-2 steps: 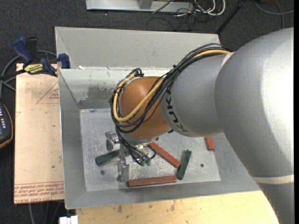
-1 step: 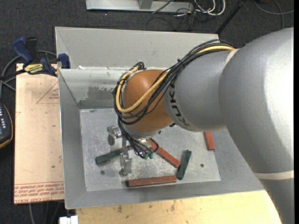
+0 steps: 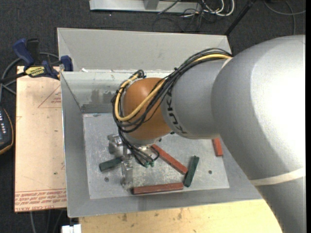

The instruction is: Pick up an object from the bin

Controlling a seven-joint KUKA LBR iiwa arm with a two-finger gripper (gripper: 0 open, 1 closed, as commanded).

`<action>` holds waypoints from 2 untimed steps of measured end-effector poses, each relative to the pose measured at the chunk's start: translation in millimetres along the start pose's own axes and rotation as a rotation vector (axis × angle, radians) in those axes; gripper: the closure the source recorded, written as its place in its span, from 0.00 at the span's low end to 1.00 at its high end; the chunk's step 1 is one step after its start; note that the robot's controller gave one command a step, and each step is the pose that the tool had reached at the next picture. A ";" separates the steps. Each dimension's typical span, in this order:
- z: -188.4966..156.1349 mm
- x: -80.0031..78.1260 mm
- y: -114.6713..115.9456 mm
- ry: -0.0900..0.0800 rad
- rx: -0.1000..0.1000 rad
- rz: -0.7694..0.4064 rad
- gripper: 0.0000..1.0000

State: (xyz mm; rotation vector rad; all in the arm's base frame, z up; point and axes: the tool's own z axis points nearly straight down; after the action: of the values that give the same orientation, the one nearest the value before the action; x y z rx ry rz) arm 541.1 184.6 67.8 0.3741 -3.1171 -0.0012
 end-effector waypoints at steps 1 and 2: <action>0.0 -0.5 0.4 -0.003 -0.001 0.002 0.00; -1.3 -1.1 0.3 -0.004 -0.001 0.002 1.00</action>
Offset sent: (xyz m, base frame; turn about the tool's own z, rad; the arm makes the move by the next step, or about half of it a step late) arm 0.0000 0.0000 0.0000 0.0000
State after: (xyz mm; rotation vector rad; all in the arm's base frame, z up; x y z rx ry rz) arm 542.1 185.1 69.1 0.3717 -3.1216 -0.0031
